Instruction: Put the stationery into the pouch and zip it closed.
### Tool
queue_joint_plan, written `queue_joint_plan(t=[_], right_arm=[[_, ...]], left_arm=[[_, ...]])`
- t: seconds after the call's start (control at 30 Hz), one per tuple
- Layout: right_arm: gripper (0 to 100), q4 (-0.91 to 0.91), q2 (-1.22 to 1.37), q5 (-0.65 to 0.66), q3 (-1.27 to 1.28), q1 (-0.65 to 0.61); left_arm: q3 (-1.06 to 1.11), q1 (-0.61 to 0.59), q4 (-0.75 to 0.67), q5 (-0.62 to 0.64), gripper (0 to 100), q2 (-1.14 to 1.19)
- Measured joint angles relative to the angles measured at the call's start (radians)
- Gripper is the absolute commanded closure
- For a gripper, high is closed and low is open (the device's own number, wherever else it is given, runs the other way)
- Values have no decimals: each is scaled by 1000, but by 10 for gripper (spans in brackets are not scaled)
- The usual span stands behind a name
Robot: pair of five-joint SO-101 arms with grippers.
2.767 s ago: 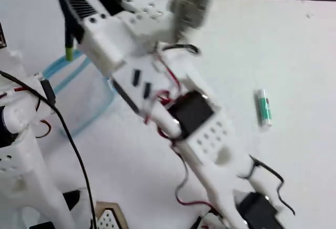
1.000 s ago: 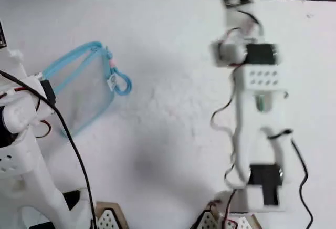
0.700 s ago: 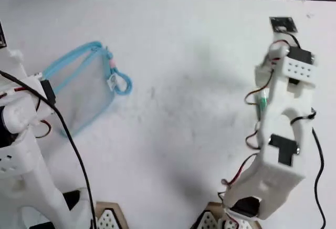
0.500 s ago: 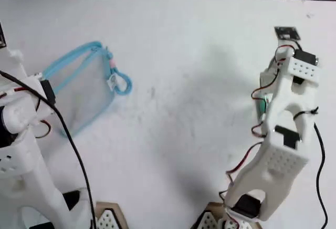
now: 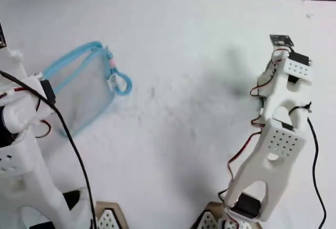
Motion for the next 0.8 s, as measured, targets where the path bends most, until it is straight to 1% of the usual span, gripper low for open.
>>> queue_joint_plan(t=[0.07,0.17,0.2,0.3,0.4,0.53,0.67,0.8], right_arm=[[955,12,0,25,-3,2],[986,40,0,37,-12,0],[981,54,2,37,-17,0],[982,123,-17,37,-37,-3],[982,212,-69,2,-61,-23],[982,365,-212,-20,-74,-92],[982,385,-388,-91,6,-164],[981,385,-615,-133,226,-250]], left_arm=[[0,0,0,0,978,0],[0,0,0,0,978,0],[0,0,0,0,978,0],[0,0,0,0,978,0],[0,0,0,0,978,0],[0,0,0,0,978,0],[0,0,0,0,978,0],[0,0,0,0,978,0]])
